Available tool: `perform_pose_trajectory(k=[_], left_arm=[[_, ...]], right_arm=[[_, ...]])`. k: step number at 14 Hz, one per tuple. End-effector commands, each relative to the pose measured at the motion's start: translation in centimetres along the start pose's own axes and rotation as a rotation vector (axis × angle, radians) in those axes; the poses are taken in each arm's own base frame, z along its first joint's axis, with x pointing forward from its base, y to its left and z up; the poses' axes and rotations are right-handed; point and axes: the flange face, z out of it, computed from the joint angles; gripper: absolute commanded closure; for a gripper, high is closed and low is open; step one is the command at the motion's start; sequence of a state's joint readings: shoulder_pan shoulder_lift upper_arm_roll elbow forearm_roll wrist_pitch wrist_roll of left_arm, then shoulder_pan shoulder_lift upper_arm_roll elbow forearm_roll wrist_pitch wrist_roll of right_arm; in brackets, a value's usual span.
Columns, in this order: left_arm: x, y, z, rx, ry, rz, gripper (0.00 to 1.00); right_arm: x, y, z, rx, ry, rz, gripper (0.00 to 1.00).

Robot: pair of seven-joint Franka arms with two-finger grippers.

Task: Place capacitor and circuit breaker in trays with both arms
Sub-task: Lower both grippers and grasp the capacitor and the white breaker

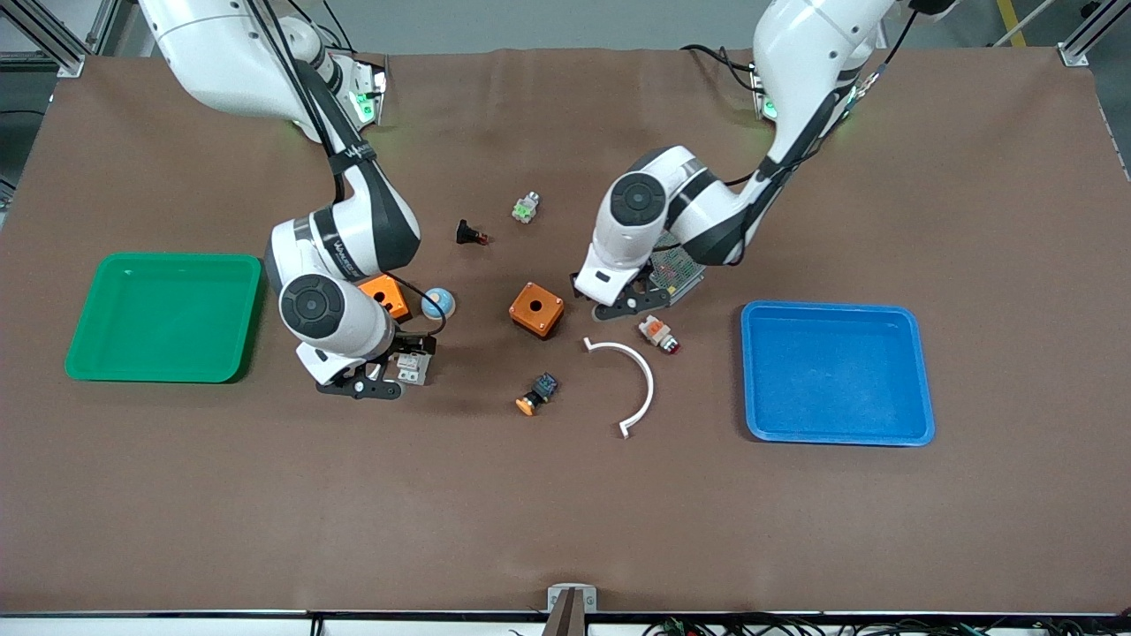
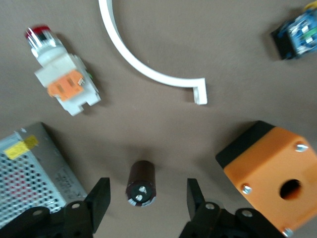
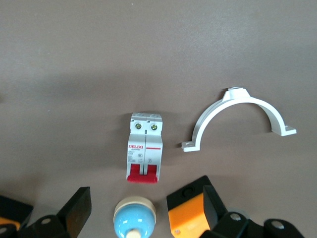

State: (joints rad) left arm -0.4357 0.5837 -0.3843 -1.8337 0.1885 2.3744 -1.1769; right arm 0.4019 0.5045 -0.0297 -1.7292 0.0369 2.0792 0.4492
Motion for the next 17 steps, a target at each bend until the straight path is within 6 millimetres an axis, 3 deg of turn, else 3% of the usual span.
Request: perform_pose_trajectory(k=[1, 2, 6, 8, 10, 11, 12, 13, 17], left_arm=[[-0.4, 0.4, 2.1, 0.031, 0.051, -0.03, 0.31], [-1.4, 0.7, 3.0, 0.044, 0.051, -0.018, 0.32], [-1.9, 0.6, 4.4, 0.062, 0.039, -0.015, 0.41], [-2.0, 0.4, 4.8, 0.069, 0.033, -0.021, 0.56], [-1.8, 0.4, 4.4, 0.07, 0.036, -0.025, 0.89], [-1.2, 0.4, 3.5, 0.063, 0.047, -0.032, 0.99], [-1.2, 0.7, 1.6, 0.047, 0.072, -0.037, 1.0], [0.1, 0.4, -0.4, 0.047, 0.091, -0.048, 1.0], [7.8, -4.4, -8.5, 0.048, 0.162, -0.043, 1.0]], right_arm=[[-1.1, 0.5, 1.3, 0.026, 0.017, 0.023, 0.0], [-1.2, 0.4, 1.7, 0.031, 0.027, 0.019, 0.0], [-1.0, 0.1, 3.7, 0.074, 0.001, 0.043, 0.0], [-0.7, -0.1, 5.2, 0.074, 0.007, 0.039, 0.0], [-0.6, 0.1, 5.8, 0.071, 0.004, 0.023, 0.01], [-0.5, 0.2, 5.8, 0.072, 0.006, 0.01, 0.08], [-0.4, 0.4, 5.8, 0.073, 0.006, -0.001, 0.15], [-0.3, 0.5, 5.8, 0.073, 0.007, -0.011, 0.24], [-0.3, 0.3, 5.9, 0.075, 0.006, -0.013, 0.59]])
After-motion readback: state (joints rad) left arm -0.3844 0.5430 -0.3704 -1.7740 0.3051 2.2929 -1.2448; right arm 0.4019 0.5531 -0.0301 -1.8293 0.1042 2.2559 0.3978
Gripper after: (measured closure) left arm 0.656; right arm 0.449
